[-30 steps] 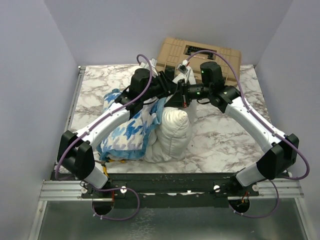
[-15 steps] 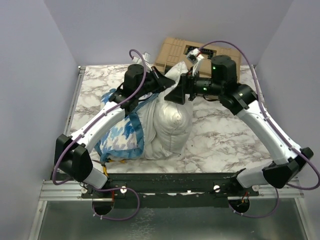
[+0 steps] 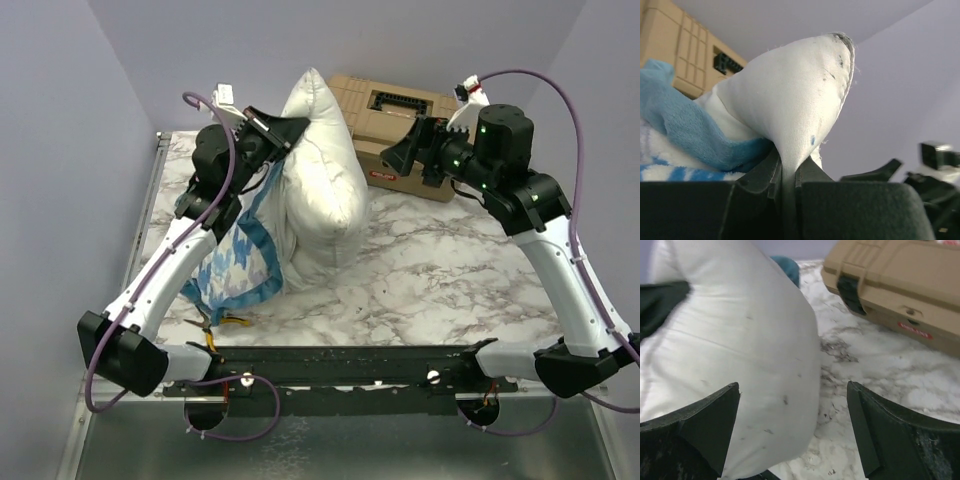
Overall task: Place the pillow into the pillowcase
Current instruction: Stuff the pillow into the pillowcase.
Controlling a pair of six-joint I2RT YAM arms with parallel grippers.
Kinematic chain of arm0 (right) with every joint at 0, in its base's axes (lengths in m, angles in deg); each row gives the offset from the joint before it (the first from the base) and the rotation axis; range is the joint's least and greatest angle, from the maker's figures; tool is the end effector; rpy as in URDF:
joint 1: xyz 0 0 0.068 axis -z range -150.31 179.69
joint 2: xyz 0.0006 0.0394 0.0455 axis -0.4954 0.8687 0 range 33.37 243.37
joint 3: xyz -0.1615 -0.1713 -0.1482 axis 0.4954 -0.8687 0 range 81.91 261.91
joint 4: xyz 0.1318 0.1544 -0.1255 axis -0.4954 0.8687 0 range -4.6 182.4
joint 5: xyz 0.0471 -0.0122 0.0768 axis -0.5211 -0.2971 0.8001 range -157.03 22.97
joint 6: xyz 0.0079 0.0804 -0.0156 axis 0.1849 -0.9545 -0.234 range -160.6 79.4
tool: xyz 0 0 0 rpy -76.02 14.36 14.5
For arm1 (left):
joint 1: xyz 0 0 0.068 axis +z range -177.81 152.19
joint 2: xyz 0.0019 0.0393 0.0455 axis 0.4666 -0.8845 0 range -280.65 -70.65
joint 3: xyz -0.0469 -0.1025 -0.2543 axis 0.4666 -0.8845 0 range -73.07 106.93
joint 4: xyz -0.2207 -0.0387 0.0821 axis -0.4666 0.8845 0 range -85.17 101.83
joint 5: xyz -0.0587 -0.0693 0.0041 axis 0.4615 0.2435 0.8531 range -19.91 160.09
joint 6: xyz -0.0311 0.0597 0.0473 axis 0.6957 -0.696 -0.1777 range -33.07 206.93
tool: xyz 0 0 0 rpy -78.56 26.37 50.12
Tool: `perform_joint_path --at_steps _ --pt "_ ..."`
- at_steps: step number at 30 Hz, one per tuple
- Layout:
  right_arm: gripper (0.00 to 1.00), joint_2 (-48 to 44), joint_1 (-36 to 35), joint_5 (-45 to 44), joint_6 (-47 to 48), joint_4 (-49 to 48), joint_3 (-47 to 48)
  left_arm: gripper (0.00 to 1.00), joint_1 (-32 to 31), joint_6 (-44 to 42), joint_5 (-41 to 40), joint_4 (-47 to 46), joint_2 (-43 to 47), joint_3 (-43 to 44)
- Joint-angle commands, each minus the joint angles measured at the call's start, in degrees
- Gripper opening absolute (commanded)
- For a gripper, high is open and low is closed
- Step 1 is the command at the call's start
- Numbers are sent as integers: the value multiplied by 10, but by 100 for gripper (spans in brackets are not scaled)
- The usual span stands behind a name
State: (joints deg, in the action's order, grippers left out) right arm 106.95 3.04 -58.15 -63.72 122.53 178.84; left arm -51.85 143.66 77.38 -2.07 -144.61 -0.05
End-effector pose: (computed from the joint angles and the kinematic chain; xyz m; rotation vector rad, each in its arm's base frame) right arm 0.2302 0.1279 0.4801 -0.1717 1.8662 0.7492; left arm 0.2805 -0.1351 0.4439 -0.3395 1.5574 -1.2205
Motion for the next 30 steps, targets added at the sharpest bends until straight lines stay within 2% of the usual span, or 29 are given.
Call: perform_joint_path --at_steps 1,4,7,9,11,15,18,20,23,27,30 --pt "93 -27 60 -19 -55 53 -65 0 -9 136 43 -151 -40 95" --pt "92 -49 121 2 -61 66 -112 0 -57 185 32 -202 -89 165" --pt "92 -66 171 11 -51 79 -134 0 -122 183 22 -232 -154 270" --pt "92 -69 192 6 -40 88 -132 0 -139 192 35 -239 -191 336" --pt "92 -69 203 -5 -26 95 -117 0 -137 221 30 -263 -196 348" --pt "92 -57 207 -8 -7 104 -83 0 -110 257 -42 -339 -103 185" --pt "92 -46 207 39 -8 91 -84 0 -42 271 -55 -332 12 11" --pt "90 -29 207 103 -11 75 -95 0 9 269 -67 -254 101 -96" --pt "84 -8 204 193 -17 46 -130 0 84 210 -69 -101 227 -191" --pt "83 10 186 245 -17 17 -176 0 127 91 -140 114 339 -203" --pt "84 31 159 268 -11 11 -192 0 128 -5 -212 257 356 -151"
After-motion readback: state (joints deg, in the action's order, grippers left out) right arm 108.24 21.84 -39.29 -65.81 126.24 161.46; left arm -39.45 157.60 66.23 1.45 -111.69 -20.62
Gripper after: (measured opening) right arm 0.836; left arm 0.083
